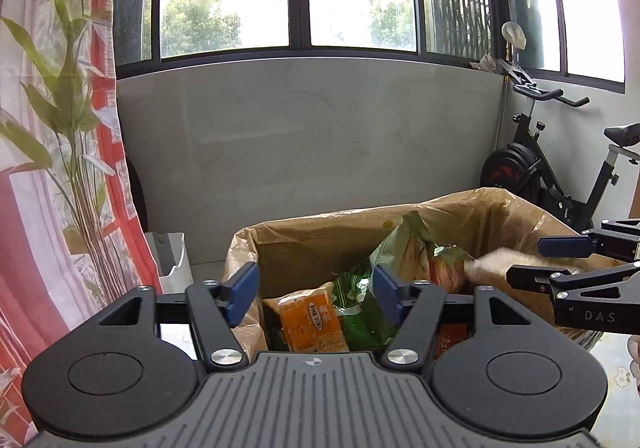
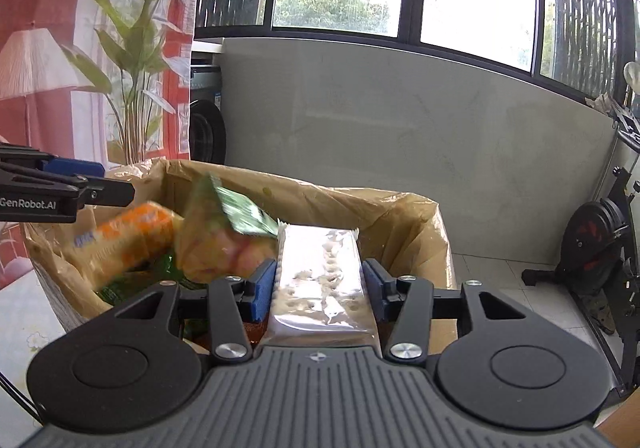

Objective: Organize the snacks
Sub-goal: 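Open both tools to drop the wafer bar and cracker pack inside, then withdraw both open tools from the box back to the snack pile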

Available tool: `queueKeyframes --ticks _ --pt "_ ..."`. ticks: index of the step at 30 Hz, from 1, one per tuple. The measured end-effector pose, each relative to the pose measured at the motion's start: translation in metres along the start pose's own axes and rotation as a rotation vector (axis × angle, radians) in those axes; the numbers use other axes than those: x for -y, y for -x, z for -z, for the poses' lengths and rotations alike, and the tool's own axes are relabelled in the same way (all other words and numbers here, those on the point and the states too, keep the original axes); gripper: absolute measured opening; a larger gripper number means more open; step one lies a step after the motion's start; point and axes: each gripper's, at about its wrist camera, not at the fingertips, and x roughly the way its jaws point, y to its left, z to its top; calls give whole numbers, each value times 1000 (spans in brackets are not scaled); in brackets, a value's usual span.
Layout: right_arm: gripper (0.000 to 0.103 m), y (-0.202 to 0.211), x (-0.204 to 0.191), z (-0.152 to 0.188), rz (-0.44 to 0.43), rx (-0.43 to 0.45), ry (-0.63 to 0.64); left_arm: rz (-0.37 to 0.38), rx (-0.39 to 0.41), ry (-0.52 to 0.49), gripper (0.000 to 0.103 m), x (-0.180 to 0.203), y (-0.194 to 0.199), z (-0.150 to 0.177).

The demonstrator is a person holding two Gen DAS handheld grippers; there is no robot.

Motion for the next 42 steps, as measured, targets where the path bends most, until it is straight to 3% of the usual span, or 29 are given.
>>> queueKeyframes --ticks 2,9,18,27,31,34,42 --pt "57 3 2 3 -6 2 -17 2 9 9 70 -3 7 0" --pt "58 34 11 5 -77 70 -89 67 5 81 70 -11 37 4" --pt "58 90 10 24 -163 158 34 103 48 153 69 -25 77 21" --pt "59 109 29 62 -118 171 -92 103 4 187 69 -11 85 60" --pt "59 113 25 89 -81 122 -90 119 -35 199 69 -3 85 79" --pt "58 112 20 117 -101 49 -101 124 -74 211 69 3 84 96" --pt "58 105 12 186 -175 -239 -85 120 -165 228 69 14 83 137"
